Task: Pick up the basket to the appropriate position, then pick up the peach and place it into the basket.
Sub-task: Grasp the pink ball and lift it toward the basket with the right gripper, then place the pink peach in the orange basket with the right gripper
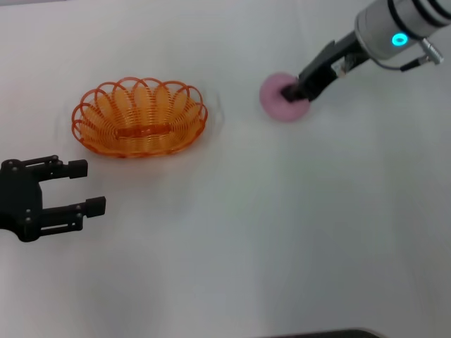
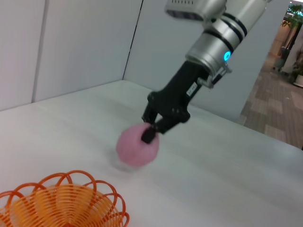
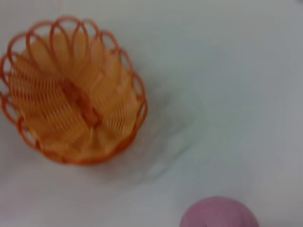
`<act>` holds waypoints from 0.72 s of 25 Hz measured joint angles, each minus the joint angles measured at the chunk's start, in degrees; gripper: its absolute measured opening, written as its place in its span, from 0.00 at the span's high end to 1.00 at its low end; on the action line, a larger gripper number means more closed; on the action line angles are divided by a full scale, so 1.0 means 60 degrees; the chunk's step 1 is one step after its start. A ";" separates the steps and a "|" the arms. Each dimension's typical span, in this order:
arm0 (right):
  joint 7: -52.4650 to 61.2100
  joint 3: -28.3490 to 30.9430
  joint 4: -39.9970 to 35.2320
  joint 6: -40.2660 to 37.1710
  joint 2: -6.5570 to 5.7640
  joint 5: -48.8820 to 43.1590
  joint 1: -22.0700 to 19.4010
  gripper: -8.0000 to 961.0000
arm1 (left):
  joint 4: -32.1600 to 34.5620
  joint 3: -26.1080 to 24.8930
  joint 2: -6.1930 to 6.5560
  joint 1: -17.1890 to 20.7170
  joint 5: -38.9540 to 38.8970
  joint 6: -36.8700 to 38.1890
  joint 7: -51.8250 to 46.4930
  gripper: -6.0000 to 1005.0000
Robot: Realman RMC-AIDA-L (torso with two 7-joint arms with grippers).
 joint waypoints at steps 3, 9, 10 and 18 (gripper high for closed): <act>-0.0004 0.0352 -0.0465 -0.0251 0.0003 0.0378 -0.0004 0.85 | 0.0000 0.0000 0.0007 0.0000 0.0000 0.0029 -0.0009 0.27; -0.0130 0.0602 -0.0912 -0.0451 0.0039 0.2104 0.0063 0.90 | 0.0000 0.0000 0.0020 0.0007 0.0002 0.0030 -0.0051 0.27; -0.0219 0.0549 -0.0899 -0.0403 0.0076 0.2373 0.0080 0.90 | 0.0002 0.0001 0.0025 0.0004 0.0005 0.0030 -0.0075 0.27; -0.1119 -0.1212 0.0734 0.1530 0.0203 0.4614 0.0427 0.90 | 0.0041 0.0104 0.0014 -0.0043 0.0026 0.0043 -0.0150 0.27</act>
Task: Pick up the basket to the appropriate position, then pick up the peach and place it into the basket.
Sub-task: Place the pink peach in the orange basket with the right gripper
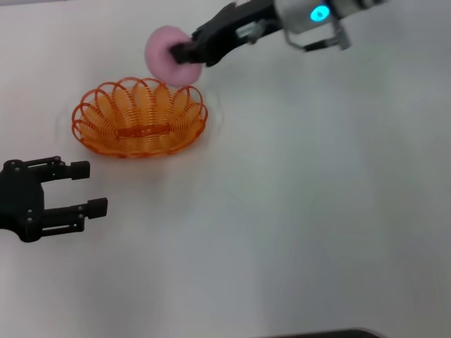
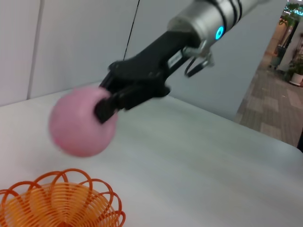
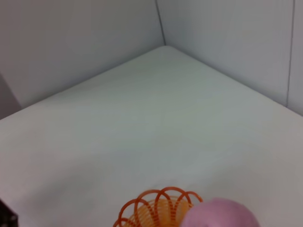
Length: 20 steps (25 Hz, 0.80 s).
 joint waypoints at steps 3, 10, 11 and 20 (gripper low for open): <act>-0.0636 -0.0986 0.0915 0.1117 0.0025 0.1035 0.0039 0.90 | -0.0025 0.0012 -0.0005 -0.0015 0.0004 -0.0033 -0.0003 0.27; -0.1278 -0.2613 0.1996 0.2828 0.0094 0.2295 0.0159 0.89 | -0.0028 0.0014 -0.0011 -0.0054 0.0005 -0.0114 -0.0004 0.27; -0.1357 -0.2673 0.2102 0.2892 0.0103 0.2400 0.0184 0.89 | -0.0028 0.0014 -0.0015 -0.0064 0.0005 -0.0123 -0.0003 0.27; -0.1565 -0.2858 0.2386 0.2863 0.0104 0.2733 0.0260 0.89 | -0.0052 0.0013 -0.0043 -0.0109 0.0004 -0.0231 -0.0003 0.27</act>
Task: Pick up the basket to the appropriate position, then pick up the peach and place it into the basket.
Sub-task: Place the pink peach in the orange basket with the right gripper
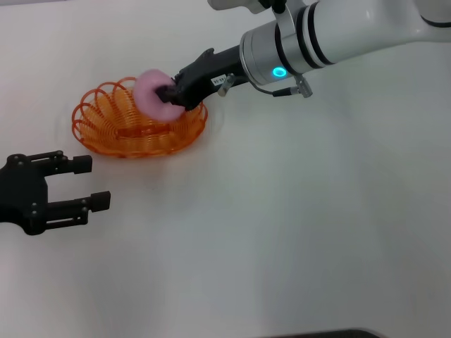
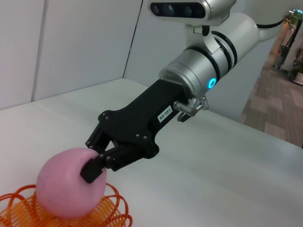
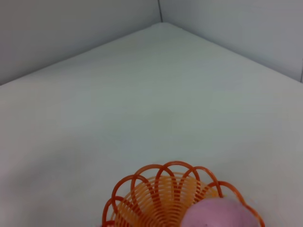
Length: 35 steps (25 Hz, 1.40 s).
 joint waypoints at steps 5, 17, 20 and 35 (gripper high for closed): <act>0.0102 -0.0123 0.0071 -0.0003 -0.0017 0.0031 0.0024 0.81 | -0.0087 0.0014 -0.0007 0.0002 0.0000 -0.0025 0.0000 0.27; 0.0127 -0.0115 0.0162 -0.0080 -0.0035 0.0252 -0.0013 0.48 | -0.0092 0.0015 -0.0007 0.0005 -0.0001 -0.0033 0.0000 0.27; 0.0118 -0.0115 0.0162 -0.0084 -0.0035 0.0297 -0.0025 0.39 | -0.0091 0.0015 -0.0018 0.0006 -0.0001 -0.0033 -0.0001 0.27; -0.2335 0.1558 -0.1640 -0.2198 -0.0200 0.2691 -0.2241 0.15 | -0.0091 -0.0097 -0.0037 0.0098 -0.0073 -0.0041 0.0000 0.27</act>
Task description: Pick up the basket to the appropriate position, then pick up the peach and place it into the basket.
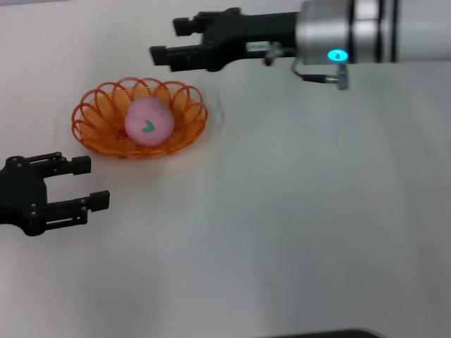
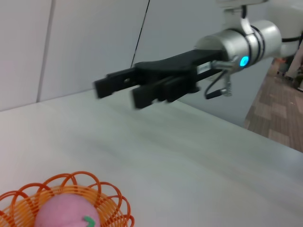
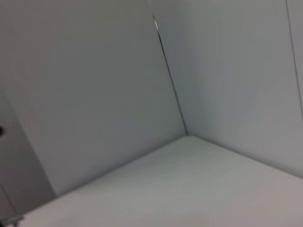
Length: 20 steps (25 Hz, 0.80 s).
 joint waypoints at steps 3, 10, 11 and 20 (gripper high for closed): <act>-0.0470 0.0800 -0.0058 -0.1115 -0.0055 0.0034 -0.0476 0.15 | 0.0000 -0.0021 0.0000 0.0000 -0.0005 -0.0026 0.0000 0.27; -0.2019 0.1690 -0.0068 -0.2934 -0.0536 -0.0157 -0.1946 0.16 | 0.0000 -0.0053 -0.0014 -0.0004 -0.0028 -0.0113 0.0000 0.27; -0.2144 0.1699 -0.0069 -0.3029 -0.0629 -0.0242 -0.2112 0.16 | 0.0001 -0.0094 -0.0014 -0.0004 -0.0029 -0.0123 0.0000 0.27; -0.2408 0.2615 -0.0070 -0.3517 -0.0818 -0.2313 -0.2618 0.16 | -0.0016 -0.0164 -0.0001 0.0031 -0.0027 -0.0221 0.0005 0.27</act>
